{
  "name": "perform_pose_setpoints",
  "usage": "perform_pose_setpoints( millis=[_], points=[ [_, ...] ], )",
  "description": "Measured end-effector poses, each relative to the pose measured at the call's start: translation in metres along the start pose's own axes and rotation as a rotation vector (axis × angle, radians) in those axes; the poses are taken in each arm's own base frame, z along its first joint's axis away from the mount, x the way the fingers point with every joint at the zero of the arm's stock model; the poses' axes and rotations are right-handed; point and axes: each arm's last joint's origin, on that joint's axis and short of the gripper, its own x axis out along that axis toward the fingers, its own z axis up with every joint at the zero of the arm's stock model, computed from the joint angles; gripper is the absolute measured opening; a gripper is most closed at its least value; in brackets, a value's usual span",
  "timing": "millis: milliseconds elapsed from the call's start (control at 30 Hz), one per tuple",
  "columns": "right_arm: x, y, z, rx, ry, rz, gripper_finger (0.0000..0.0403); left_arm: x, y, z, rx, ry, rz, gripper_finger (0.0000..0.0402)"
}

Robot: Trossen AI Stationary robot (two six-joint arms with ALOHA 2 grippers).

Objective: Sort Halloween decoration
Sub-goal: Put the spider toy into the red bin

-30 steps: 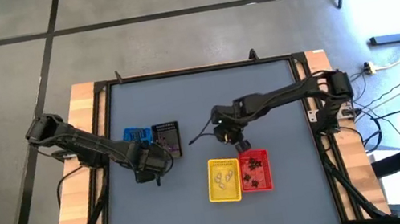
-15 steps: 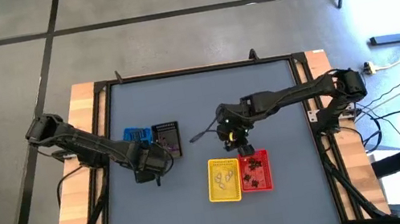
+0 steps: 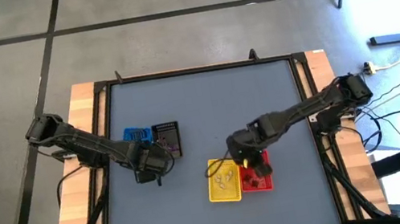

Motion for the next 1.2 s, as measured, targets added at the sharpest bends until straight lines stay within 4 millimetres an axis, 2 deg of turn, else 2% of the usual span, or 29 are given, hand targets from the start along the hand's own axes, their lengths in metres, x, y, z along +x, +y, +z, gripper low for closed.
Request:
perform_pose_setpoints(
  millis=[367,1200],
  points=[
    [0.005,0.026,-0.004,0.019,0.056,-0.025,0.0106,0.0,0.0,0.0,-0.001,-0.002,-0.001,0.0128],
    [0.005,0.025,-0.003,0.02,0.054,-0.016,0.0106,0.0,-0.001,0.002,-0.002,-0.02,-0.009,0.0128]
  ],
)
